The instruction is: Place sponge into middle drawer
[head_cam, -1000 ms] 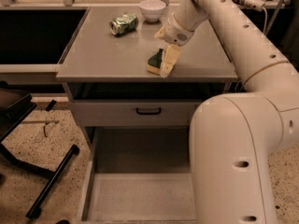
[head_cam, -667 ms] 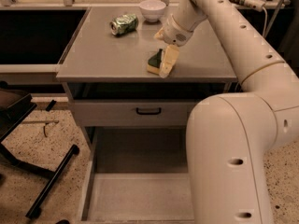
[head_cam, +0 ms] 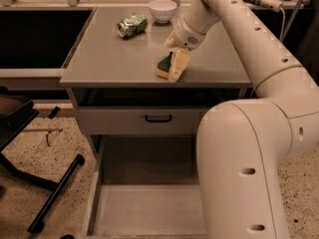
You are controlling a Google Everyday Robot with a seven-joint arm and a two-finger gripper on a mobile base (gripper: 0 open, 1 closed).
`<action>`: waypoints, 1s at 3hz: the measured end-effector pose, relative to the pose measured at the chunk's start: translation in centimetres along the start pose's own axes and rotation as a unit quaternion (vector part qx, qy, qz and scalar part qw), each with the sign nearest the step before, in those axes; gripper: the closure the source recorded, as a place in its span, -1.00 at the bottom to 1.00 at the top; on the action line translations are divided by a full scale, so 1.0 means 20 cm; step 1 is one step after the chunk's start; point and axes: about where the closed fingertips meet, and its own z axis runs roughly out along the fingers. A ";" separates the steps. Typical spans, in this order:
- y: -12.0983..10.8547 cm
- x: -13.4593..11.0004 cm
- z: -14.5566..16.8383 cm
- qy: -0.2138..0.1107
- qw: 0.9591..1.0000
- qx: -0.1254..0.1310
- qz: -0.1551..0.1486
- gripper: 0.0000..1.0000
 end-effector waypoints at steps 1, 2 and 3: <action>0.00 0.00 0.00 0.000 1.000 0.000 0.000 -0.16; 0.00 0.00 0.00 0.000 1.000 0.000 0.000 0.30; 0.00 -0.02 -0.07 -0.005 1.000 0.022 0.001 0.77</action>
Offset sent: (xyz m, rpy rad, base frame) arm 0.0000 0.0000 0.0000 0.0000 0.0000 0.0000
